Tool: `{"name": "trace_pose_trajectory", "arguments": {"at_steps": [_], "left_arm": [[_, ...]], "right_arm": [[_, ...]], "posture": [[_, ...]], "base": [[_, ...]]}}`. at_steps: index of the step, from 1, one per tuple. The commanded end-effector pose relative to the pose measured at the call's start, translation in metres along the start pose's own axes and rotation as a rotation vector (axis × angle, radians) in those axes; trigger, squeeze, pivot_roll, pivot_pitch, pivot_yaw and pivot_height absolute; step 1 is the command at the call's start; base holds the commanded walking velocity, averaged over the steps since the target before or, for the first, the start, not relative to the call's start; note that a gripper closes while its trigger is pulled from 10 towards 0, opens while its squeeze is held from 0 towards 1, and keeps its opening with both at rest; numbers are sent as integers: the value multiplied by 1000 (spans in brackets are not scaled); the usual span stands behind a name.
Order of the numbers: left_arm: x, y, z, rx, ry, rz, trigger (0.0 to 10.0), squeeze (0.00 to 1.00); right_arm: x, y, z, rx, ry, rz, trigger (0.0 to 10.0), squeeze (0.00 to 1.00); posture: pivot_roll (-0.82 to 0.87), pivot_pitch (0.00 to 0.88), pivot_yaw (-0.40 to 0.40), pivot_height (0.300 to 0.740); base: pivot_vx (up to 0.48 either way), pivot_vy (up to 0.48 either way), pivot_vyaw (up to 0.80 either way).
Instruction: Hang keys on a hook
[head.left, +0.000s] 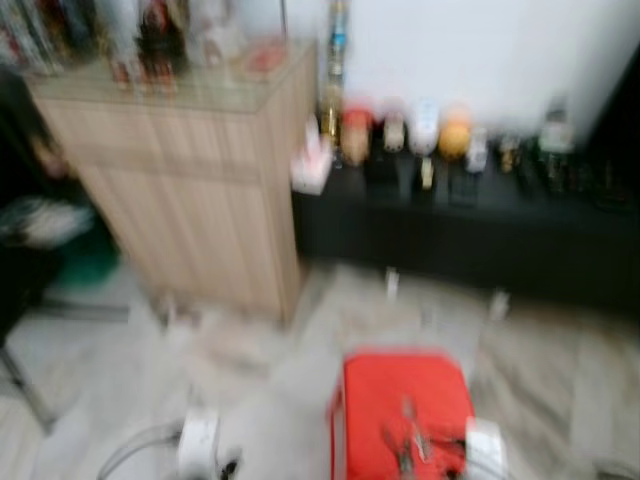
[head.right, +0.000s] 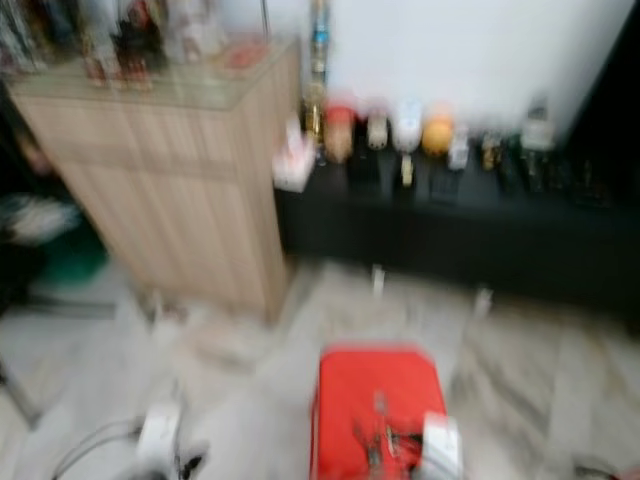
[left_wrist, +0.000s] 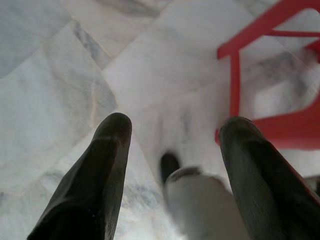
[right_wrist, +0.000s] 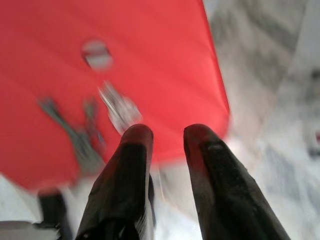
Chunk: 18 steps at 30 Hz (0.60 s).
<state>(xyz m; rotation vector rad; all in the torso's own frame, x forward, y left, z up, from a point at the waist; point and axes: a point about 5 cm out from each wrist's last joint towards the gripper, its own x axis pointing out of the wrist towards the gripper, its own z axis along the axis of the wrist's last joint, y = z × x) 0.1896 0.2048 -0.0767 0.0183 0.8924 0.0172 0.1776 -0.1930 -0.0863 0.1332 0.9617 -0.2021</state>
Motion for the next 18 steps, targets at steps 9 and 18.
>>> {"name": "trace_pose_trajectory", "arguments": {"at_steps": [9, 18], "left_arm": [[-2, 4, -7, -2, 20, 29, 10000, 0], [-3, 10, -7, -55, -3, 56, 10000, 0]], "right_arm": [[2, 16, 33, 46, -175, 70, 10000, 0], [0, 20, 36, 34, -245, 99, 10000, 0]], "posture": [[-25, 24, -35, 740], [-34, 22, -30, 740]], "base": [[0, 0, 0], [0, 0, 0]]}}
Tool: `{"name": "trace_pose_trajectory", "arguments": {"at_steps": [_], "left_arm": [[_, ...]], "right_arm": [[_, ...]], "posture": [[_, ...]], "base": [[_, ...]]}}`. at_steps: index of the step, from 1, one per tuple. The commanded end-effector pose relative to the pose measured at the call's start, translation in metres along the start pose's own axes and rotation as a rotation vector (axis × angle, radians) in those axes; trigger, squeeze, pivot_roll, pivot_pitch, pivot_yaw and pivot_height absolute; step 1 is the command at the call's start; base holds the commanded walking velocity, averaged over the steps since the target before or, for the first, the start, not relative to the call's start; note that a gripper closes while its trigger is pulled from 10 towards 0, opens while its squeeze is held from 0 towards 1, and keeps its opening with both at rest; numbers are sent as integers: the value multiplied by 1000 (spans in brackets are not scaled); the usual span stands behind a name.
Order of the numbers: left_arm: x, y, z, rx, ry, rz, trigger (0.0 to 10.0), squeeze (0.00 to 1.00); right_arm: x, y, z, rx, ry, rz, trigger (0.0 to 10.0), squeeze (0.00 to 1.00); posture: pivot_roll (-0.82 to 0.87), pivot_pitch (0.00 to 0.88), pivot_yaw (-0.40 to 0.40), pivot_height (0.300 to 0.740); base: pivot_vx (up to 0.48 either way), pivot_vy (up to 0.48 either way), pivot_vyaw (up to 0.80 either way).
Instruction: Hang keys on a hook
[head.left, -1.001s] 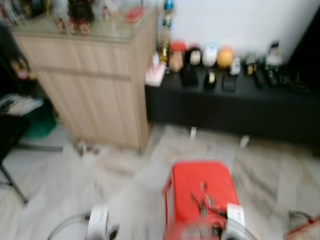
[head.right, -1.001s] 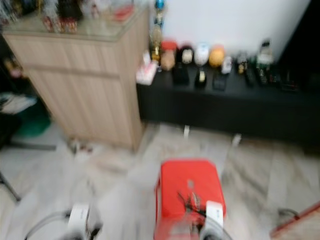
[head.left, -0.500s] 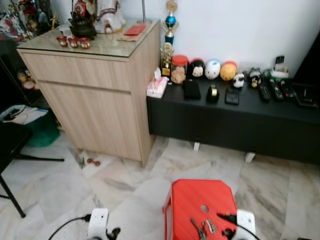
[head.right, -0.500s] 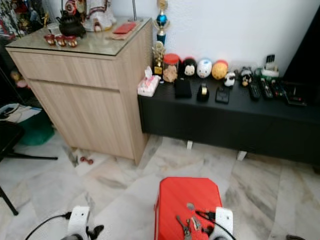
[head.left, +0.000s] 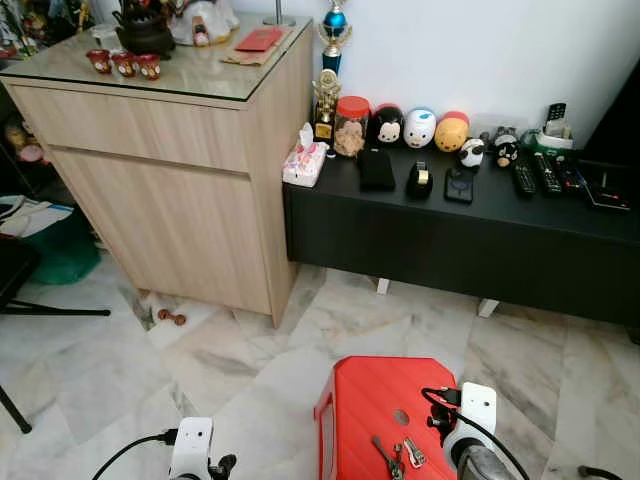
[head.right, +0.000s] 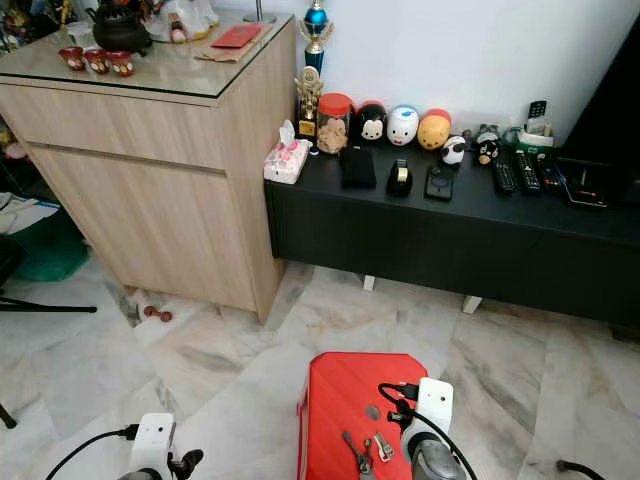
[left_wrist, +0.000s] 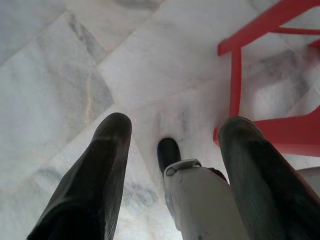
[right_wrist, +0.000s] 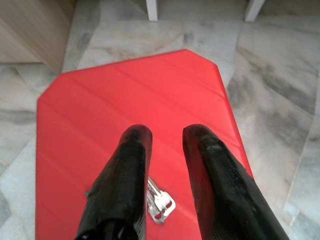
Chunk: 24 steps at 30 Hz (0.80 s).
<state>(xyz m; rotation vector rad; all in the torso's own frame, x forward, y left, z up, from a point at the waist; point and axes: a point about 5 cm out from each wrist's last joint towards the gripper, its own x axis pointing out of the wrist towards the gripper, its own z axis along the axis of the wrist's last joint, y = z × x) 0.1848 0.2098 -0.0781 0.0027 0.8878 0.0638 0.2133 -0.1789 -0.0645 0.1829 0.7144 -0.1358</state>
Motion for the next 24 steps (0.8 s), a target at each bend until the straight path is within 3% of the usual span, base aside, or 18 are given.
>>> {"name": "trace_pose_trajectory", "arguments": {"at_steps": [1, 10, 17, 18, 24], "left_arm": [[-1, 6, -1, -34, -8, 26, 10000, 0], [0, 9, 27, -65, -173, 15, 10000, 0], [-4, 12, 80, -33, -471, -8, 10000, 0], [-8, 12, 93, -25, -552, -19, 10000, 0], [-20, 8, 94, 0, -661, -31, 10000, 0]], "right_arm": [[-2, -2, -3, 0, -10, -2, 10000, 0], [-6, -12, -12, 9, 1, -23, 10000, 0], [-6, -11, -9, 7, -18, -9, 10000, 0], [-5, -9, -6, 8, -27, 3, 10000, 0], [-4, -3, -2, -5, -51, 35, 10000, 0]], "posture": [[-34, 22, -30, 740], [-46, 9, -19, 740], [-38, 0, -23, 740], [-38, 0, -23, 740], [-50, 0, -25, 740]], "base": [[0, 0, 0], [0, 0, 0], [0, 0, 0], [0, 0, 0], [0, 0, 0]]}}
